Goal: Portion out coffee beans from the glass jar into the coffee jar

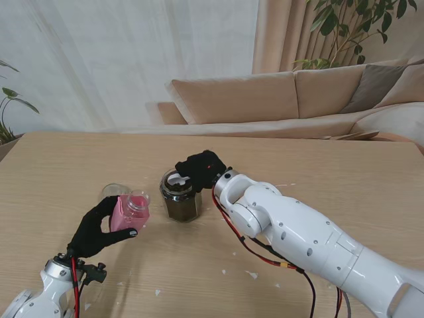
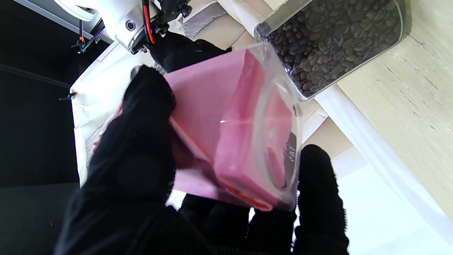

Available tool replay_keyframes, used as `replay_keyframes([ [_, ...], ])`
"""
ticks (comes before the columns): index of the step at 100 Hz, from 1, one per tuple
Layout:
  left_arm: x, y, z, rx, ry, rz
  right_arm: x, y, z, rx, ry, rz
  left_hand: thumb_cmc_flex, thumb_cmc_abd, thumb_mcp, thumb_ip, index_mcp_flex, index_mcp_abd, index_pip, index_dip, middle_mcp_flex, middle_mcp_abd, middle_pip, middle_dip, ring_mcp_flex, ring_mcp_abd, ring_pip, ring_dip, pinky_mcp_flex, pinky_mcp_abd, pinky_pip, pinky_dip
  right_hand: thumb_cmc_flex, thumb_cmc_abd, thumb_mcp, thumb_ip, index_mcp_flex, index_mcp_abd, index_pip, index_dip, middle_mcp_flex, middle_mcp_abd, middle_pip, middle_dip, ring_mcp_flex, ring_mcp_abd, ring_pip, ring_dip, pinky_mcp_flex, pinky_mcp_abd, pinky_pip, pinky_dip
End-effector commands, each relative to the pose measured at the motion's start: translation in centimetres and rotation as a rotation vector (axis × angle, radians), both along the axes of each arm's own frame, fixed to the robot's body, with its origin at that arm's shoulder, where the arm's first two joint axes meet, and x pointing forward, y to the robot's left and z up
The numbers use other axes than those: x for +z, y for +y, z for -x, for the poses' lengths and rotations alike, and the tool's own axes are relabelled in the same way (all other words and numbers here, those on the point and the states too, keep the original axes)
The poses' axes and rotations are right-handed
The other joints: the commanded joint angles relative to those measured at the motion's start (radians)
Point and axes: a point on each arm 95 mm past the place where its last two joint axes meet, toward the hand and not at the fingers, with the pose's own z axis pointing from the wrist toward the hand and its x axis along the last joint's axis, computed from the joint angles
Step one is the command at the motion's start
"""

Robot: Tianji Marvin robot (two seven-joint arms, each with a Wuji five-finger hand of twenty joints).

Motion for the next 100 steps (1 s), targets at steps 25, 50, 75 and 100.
replay_keyframes([
  [25,-0.02,-0.31,0.29,-0.017,0.006,-0.002,0.81,0.57,0.39,-0.041,0.075,-0.061,0.243,0.186,0.325,0.024,0.095,-0.178,0.211,0.065,0.120,-0.131,0.176,0.092,0.018,-0.010,0.007,0.019,-0.005,0.002,-0.008,0.000,0.023,0.059,0.007,0.048,0.042,-0.025,0.003,-0.010,0.065,-0.033,0.011,0.028,0.030,-0.008,0.013,0.031,0.006,-0.001,0.039,0.008],
  [50,-0.01,-0.26,0.31,-0.018,0.006,-0.001,0.86,0.64,0.49,-0.079,0.037,-0.051,0.243,0.186,0.324,0.024,0.095,-0.178,0.211,0.065,0.121,-0.130,0.176,0.092,0.018,-0.011,0.006,0.019,-0.005,0.002,-0.008,0.001,0.016,0.062,-0.005,0.056,0.055,-0.021,-0.001,-0.027,0.073,-0.021,0.010,0.031,0.043,-0.001,0.036,0.044,0.044,-0.010,0.070,0.024],
  [75,-0.01,-0.27,0.32,-0.019,0.007,-0.001,0.86,0.58,0.25,-0.104,-0.019,-0.050,0.243,0.186,0.324,0.024,0.095,-0.178,0.211,0.065,0.120,-0.130,0.176,0.092,0.019,-0.010,0.006,0.019,-0.005,0.002,-0.008,0.001,0.016,0.059,-0.005,0.054,0.059,-0.022,0.005,-0.035,0.076,-0.015,0.012,0.031,0.047,0.005,0.043,0.048,0.053,-0.010,0.082,0.032],
  [100,-0.01,-0.23,0.31,-0.019,0.007,0.000,0.36,0.56,-0.07,-0.107,-0.037,0.011,0.243,0.186,0.325,0.024,0.095,-0.178,0.211,0.065,0.120,-0.131,0.176,0.092,0.019,-0.011,0.006,0.019,-0.005,0.002,-0.008,0.001,0.017,0.063,-0.010,0.052,0.064,-0.032,0.005,-0.042,0.078,-0.012,0.011,0.031,0.051,0.006,0.047,0.051,0.067,-0.018,0.094,0.039],
])
